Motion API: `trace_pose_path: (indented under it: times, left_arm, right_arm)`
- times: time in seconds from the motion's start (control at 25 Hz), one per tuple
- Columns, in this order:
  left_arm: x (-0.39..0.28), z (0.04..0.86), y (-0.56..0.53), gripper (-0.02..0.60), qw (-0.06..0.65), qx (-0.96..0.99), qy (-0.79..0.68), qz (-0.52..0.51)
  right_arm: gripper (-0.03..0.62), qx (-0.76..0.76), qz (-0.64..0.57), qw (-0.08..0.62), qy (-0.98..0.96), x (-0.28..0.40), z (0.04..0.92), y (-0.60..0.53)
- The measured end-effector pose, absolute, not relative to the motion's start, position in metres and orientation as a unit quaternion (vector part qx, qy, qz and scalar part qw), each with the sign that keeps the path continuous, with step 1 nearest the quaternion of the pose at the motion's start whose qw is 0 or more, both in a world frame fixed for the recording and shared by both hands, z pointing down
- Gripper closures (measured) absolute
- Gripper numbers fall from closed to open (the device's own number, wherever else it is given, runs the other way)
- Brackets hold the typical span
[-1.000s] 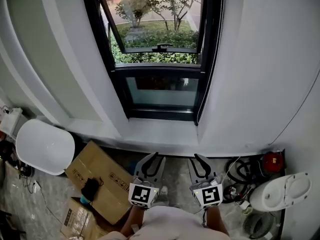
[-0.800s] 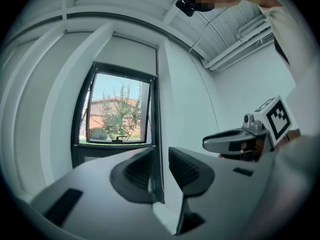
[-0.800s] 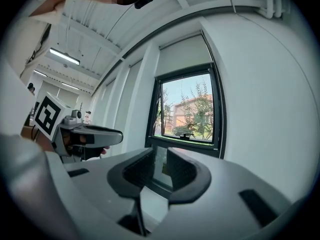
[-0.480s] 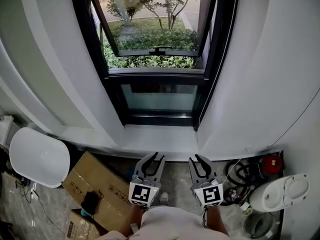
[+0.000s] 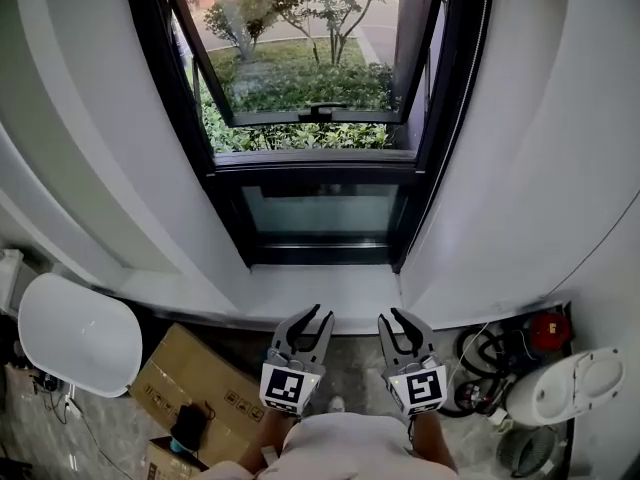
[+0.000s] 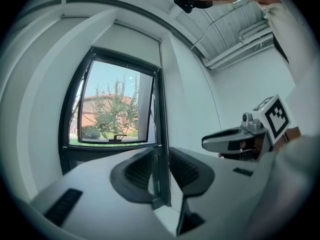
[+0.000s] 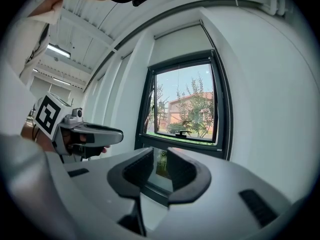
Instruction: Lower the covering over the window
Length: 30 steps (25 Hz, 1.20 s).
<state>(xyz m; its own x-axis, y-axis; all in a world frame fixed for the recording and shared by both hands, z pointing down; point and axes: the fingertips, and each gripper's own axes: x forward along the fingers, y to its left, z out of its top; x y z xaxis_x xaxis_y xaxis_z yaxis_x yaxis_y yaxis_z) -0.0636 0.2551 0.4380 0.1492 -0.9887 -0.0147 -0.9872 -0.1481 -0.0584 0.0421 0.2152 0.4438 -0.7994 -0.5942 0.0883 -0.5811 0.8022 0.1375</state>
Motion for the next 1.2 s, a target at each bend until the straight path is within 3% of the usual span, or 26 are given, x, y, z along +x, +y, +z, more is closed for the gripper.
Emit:
trace_pose_path:
  times: [1.2]
  left_arm:
    - [-0.095, 0.437, 0.109, 0.483, 0.037, -0.747, 0.663, -0.016]
  right_arm:
    - [0.519, 0.289, -0.057, 0.047, -0.955, 0.002, 0.443, 0.065]
